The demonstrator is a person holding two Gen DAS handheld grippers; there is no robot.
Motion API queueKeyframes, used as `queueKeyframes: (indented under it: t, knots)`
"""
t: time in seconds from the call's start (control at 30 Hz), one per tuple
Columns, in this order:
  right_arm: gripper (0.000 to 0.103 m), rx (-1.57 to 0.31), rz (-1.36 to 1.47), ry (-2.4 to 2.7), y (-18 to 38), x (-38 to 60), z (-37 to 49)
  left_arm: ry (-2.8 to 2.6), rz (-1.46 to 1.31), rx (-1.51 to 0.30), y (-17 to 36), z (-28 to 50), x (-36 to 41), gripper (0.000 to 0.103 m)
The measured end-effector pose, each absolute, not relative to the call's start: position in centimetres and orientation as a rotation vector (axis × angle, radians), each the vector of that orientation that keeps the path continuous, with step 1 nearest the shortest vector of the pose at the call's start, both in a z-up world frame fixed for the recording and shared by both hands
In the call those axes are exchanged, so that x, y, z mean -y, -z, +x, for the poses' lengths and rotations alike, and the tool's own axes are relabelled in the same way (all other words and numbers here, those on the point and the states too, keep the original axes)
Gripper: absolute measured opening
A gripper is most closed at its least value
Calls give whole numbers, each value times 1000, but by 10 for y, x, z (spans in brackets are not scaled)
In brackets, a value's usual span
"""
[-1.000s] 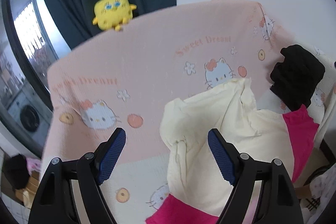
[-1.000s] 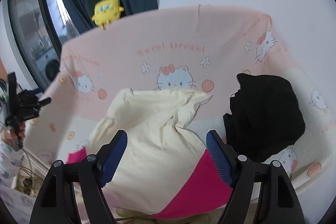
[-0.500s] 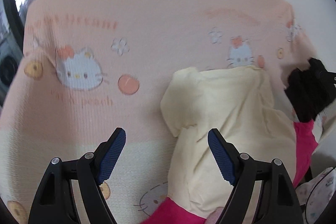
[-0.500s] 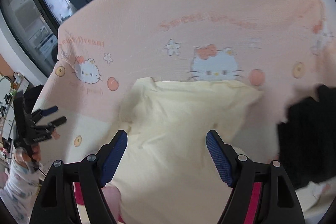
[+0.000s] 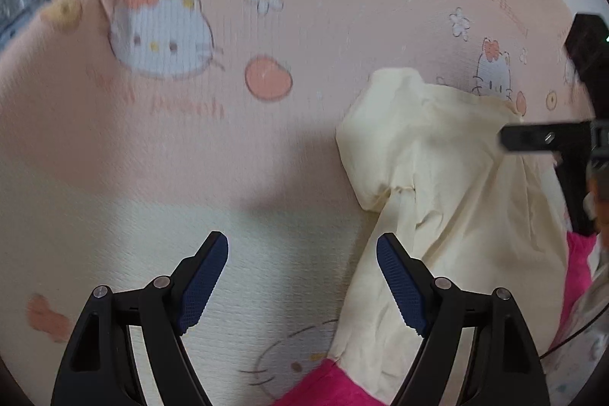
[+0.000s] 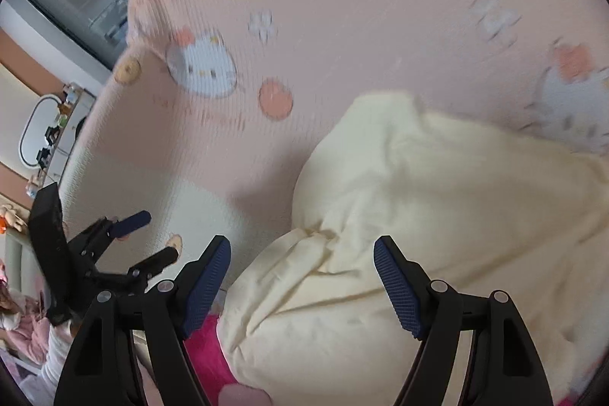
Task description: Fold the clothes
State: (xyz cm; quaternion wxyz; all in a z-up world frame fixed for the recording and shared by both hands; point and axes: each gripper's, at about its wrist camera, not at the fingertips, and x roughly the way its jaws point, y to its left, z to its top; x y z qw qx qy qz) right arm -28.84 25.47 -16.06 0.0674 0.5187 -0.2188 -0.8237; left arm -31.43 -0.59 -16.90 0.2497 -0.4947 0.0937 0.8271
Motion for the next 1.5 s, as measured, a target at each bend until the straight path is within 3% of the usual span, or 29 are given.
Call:
queueKeyframes:
  t: [0.23, 0.47, 0.63, 0.73, 0.87, 0.93, 1.0, 1.13, 1.17, 1.2, 1.3, 1.5]
  knots:
    - [77, 854, 1677, 2374, 223, -246, -311, -2113, -1452, -14, 219, -331, -5, 80]
    - [77, 1163, 1587, 2304, 253, -239, -315, -2140, -1457, -136, 235, -321, -31, 80]
    - [77, 1157, 1570, 2279, 260, -217, -315, -2218, -1428, -263, 241, -308, -46, 80]
    - [67, 1181, 1568, 2267, 267, -213, -313, -2219, -1389, -229, 242, -300, -47, 80]
    - [44, 1220, 1609, 2223, 282, -213, -314, -2155, -1409, -166, 249, -299, -46, 80]
    - [44, 1219, 1615, 2213, 286, -213, -313, -2144, -1395, -175, 250, -299, -46, 79]
    - [44, 1197, 1645, 2203, 289, -211, -315, -2143, -1366, -179, 249, -299, -46, 71]
    - [44, 1169, 1686, 2206, 295, -206, -323, -2088, -1393, -107, 254, -306, -43, 35]
    - [36, 1153, 1713, 2211, 297, -205, -326, -2080, -1401, -97, 256, -307, -43, 29]
    - [24, 1135, 1733, 2219, 299, -203, -329, -2080, -1397, -99, 257, -308, -43, 27]
    - [7, 1094, 1741, 2222, 305, -196, -337, -2084, -1383, -109, 257, -309, -42, 15]
    - [5, 1124, 1612, 2174, 296, -184, -355, -2157, -1389, -57, 249, -321, -18, 11]
